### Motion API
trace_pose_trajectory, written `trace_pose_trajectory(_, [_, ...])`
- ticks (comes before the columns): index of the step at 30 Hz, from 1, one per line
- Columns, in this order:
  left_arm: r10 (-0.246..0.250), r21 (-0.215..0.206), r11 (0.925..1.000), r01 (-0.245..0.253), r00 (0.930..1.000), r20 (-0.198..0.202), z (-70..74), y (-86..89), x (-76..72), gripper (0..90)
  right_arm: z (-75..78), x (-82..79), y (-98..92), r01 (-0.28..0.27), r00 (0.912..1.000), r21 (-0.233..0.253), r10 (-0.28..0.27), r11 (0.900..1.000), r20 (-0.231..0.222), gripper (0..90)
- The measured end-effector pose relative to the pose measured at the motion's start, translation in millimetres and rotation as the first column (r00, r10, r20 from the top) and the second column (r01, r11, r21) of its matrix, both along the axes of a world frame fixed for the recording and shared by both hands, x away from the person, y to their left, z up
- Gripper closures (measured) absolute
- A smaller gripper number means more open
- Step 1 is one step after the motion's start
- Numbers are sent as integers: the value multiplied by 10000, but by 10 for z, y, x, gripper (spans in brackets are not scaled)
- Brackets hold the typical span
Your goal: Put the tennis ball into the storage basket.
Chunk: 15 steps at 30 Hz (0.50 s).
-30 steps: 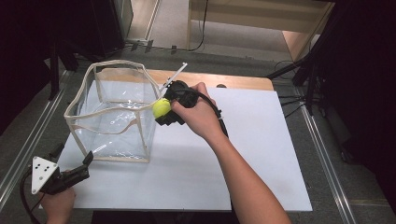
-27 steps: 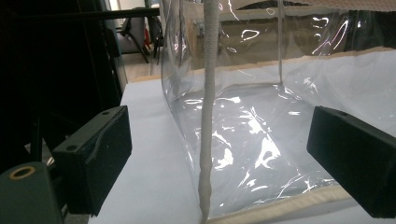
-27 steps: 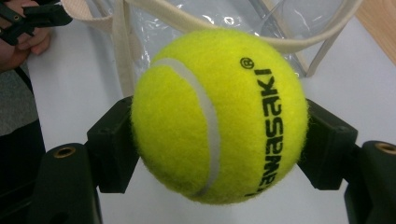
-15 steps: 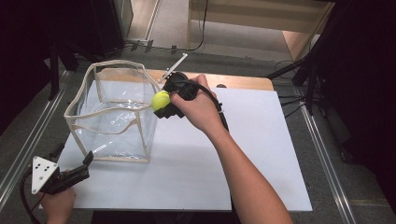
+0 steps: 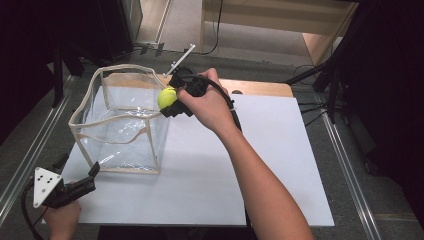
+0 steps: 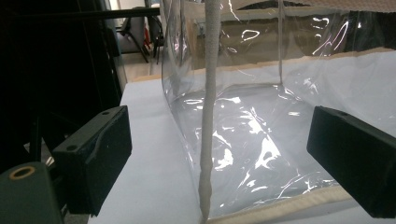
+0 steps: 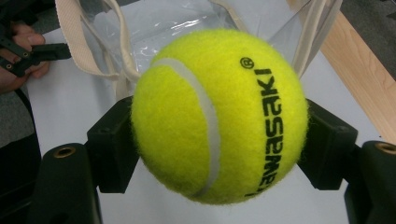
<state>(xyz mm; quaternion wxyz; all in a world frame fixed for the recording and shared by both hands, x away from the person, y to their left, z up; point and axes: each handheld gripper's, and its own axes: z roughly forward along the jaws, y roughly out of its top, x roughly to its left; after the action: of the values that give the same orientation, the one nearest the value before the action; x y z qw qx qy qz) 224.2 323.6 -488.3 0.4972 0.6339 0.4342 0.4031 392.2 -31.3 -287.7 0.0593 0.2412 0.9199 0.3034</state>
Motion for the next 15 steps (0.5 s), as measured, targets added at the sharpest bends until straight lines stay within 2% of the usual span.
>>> trace_pose_trajectory(15, [9,-9,10000,-9,10000,-31,4,8,1,69,64,83,166,-16,10000,-79,16,10000,42,239])
